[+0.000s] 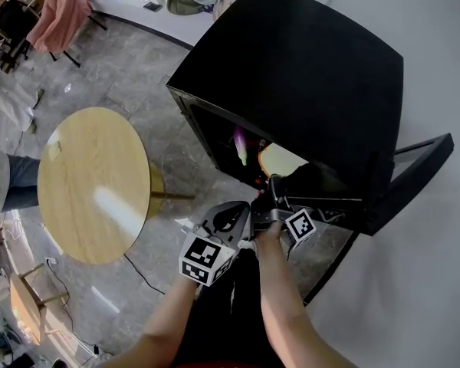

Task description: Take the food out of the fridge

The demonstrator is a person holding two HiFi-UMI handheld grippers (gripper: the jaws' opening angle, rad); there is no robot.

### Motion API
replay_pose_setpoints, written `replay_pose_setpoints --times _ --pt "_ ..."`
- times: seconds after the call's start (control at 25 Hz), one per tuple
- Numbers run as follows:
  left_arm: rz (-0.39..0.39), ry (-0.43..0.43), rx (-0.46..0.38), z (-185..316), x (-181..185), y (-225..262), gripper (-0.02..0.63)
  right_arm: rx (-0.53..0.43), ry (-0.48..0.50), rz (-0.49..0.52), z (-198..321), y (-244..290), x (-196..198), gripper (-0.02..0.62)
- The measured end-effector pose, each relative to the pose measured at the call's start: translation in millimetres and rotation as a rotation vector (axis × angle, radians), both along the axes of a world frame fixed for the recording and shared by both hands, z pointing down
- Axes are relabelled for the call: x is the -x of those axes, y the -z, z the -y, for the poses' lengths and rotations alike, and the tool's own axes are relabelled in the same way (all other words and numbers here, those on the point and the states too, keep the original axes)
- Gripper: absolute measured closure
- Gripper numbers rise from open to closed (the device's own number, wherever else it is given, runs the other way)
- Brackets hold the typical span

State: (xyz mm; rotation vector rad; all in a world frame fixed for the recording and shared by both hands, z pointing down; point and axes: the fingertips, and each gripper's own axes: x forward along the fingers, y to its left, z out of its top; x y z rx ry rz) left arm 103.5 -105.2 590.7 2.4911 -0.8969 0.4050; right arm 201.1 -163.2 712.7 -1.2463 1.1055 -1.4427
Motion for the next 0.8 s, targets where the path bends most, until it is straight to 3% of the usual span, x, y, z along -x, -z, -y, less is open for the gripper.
replay_pose_setpoints --times 0.8 --pt "0.002 0.009 -0.047 -12 -2 50 0.604 -0.041 0.186 -0.017 -47 56 29 0.522"
